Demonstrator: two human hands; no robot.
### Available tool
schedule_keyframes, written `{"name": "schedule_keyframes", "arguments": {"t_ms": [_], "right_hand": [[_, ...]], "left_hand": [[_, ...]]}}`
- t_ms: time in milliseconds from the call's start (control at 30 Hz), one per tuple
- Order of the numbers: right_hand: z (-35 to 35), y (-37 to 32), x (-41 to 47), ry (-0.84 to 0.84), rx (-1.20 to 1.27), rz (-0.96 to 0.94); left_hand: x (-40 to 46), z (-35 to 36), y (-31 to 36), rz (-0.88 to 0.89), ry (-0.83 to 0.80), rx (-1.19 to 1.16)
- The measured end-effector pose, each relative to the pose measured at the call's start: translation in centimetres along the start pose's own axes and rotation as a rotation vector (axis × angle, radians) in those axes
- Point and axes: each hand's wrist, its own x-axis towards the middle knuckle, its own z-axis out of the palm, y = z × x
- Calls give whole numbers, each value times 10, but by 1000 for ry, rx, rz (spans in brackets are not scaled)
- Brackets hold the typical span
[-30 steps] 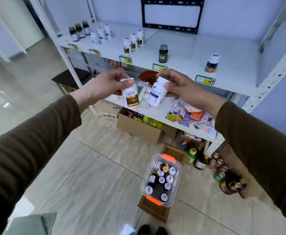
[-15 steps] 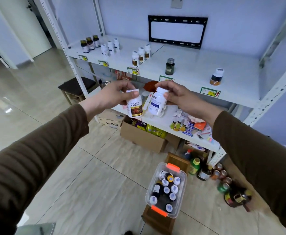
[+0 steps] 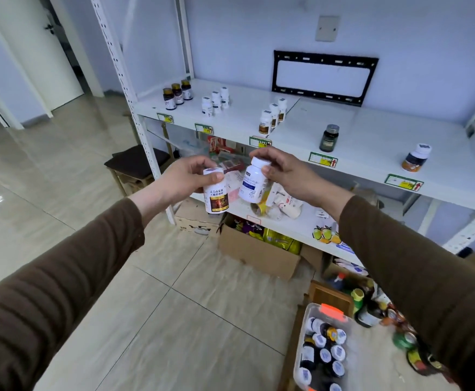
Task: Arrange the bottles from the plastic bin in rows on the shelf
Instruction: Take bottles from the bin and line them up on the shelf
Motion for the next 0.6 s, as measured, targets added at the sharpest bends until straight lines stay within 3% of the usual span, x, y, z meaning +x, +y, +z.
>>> {"name": "schedule_keyframes", "arguments": {"t_ms": [600], "right_hand": [[11,41,182,64,-57,15]], "left_hand": [[171,-103,-34,50,7,127]]}}
